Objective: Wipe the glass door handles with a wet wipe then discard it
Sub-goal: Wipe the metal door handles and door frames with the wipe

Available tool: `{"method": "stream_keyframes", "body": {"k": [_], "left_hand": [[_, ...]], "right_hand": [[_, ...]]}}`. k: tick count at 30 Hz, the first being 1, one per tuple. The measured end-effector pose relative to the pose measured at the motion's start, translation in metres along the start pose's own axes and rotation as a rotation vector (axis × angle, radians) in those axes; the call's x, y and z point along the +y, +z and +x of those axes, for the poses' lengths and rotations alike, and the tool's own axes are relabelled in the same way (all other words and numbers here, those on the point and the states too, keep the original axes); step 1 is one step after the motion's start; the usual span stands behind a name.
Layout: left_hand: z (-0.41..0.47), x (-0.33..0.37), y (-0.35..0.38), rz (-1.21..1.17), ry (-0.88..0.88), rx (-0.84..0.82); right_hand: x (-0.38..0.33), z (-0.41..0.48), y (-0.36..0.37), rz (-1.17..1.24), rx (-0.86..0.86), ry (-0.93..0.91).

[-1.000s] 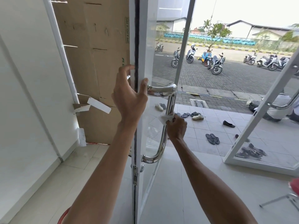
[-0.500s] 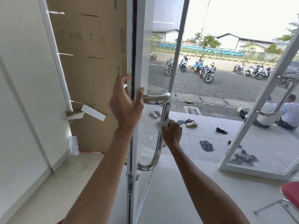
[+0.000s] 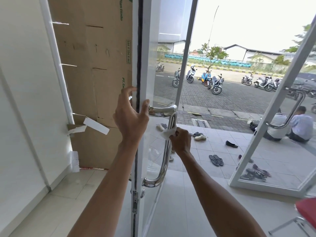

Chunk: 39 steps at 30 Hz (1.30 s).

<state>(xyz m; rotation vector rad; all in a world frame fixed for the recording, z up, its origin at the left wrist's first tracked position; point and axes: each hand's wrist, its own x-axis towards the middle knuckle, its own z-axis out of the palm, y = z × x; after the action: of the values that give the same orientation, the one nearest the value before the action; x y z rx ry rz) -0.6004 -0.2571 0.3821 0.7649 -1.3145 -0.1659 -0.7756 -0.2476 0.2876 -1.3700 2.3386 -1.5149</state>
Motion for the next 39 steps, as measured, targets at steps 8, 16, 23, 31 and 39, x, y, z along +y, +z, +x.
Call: {"method": "stream_keyframes", "body": {"k": [8, 16, 23, 31, 39], "left_hand": [[0.003, -0.005, -0.003, 0.004, -0.011, -0.001], [0.009, -0.014, -0.006, 0.002, -0.023, 0.007], [0.018, -0.024, -0.011, 0.004, -0.018, 0.019], [0.030, -0.041, -0.021, -0.013, -0.015, 0.022], [0.040, -0.057, -0.026, 0.005, -0.032, 0.035]], "right_hand": [[-0.059, 0.035, -0.033, -0.013, 0.109, -0.232], [-0.071, 0.027, -0.031, -0.091, 0.209, -0.474], [-0.081, 0.006, -0.017, -0.050, 0.320, -0.787], [-0.108, -0.005, 0.012, -0.140, 0.262, -0.976], [-0.131, 0.000, 0.019, -0.157, 0.181, -1.009]]}}
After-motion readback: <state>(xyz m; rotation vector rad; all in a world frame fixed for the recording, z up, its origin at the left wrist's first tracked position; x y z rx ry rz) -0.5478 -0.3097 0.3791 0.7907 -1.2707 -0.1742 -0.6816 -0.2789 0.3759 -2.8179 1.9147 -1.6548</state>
